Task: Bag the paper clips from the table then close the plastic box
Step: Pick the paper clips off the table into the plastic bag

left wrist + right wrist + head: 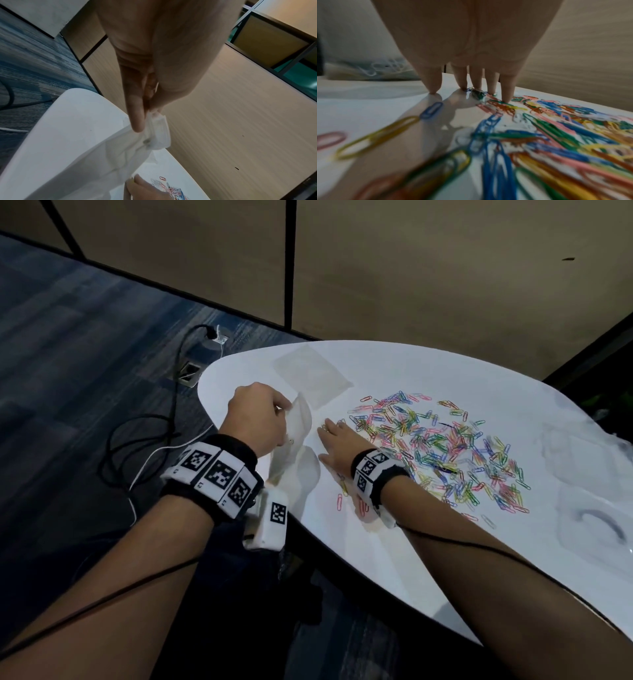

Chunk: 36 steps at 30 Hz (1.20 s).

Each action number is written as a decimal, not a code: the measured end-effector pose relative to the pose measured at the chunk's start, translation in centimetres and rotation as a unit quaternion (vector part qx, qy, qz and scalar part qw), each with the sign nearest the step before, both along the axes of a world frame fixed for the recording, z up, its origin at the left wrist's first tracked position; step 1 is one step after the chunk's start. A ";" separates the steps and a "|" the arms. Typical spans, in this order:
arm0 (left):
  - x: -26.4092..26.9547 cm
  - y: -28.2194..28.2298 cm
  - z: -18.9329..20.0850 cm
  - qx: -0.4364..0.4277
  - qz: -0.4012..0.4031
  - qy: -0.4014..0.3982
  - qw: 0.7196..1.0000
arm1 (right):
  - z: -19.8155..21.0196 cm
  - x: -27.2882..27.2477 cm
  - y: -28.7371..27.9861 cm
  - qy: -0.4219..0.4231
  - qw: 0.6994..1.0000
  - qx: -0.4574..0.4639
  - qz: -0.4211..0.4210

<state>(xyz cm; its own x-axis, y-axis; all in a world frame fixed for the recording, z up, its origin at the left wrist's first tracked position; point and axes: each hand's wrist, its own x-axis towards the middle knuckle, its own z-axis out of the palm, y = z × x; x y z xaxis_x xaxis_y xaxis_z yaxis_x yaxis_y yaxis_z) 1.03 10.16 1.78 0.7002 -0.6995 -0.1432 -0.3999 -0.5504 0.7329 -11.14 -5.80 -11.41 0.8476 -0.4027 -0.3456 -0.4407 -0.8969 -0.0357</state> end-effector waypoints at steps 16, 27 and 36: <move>-2.5 -0.2 1.9 0.056 -0.047 0.003 0.997 | 9.0 -5.7 1.2 -0.419 0.727 0.346 -0.421; -3.8 -0.5 1.6 0.052 -0.072 0.006 0.996 | 10.7 -2.6 7.4 -0.427 0.663 0.457 -0.411; -3.2 -0.6 1.4 0.047 -0.075 0.007 0.996 | 11.3 -0.9 7.4 -0.263 0.934 0.159 -0.183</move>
